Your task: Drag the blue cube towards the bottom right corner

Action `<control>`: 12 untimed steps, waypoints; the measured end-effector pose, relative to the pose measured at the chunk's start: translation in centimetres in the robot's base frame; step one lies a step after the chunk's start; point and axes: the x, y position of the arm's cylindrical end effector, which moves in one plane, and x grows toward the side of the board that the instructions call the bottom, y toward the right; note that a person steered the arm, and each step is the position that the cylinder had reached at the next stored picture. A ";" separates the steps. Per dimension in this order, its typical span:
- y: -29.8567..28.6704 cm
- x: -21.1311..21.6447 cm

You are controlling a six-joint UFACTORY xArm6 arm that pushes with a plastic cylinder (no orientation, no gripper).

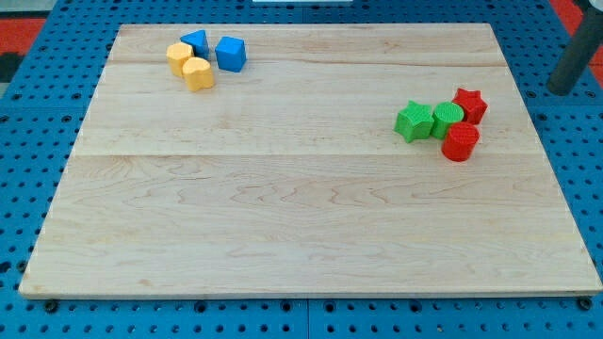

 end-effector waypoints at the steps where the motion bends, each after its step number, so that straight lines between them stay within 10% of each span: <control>1: -4.6 0.6; 4: -18.6 -6.9; 8: -57.7 -14.4; 12: -49.9 -11.7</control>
